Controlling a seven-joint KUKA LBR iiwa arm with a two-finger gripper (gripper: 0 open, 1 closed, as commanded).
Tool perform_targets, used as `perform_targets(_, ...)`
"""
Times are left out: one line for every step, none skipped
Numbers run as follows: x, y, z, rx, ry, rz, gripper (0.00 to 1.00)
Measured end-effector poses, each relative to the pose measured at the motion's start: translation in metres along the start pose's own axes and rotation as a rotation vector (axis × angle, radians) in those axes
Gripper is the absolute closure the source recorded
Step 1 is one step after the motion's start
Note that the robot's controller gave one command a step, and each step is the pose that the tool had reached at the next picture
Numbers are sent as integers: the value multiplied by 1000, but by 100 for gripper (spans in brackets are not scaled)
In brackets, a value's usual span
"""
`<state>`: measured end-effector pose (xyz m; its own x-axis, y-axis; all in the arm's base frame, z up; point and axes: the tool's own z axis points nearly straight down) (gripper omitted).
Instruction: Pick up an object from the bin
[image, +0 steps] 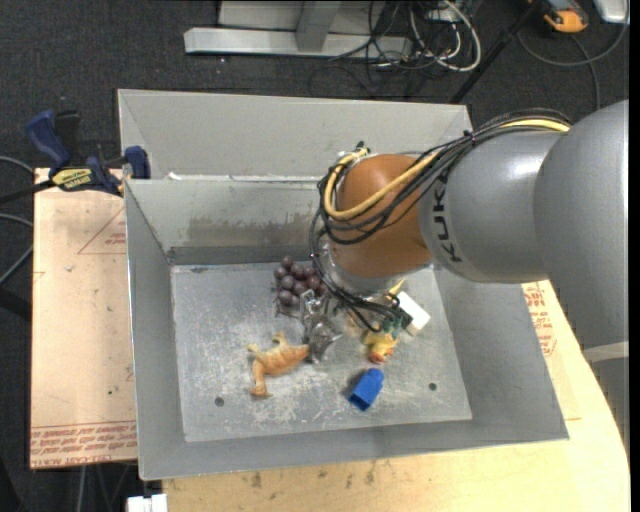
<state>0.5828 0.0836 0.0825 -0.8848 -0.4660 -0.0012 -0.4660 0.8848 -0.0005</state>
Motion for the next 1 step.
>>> perform_targets(0,1,-13,-2,2,1,100)
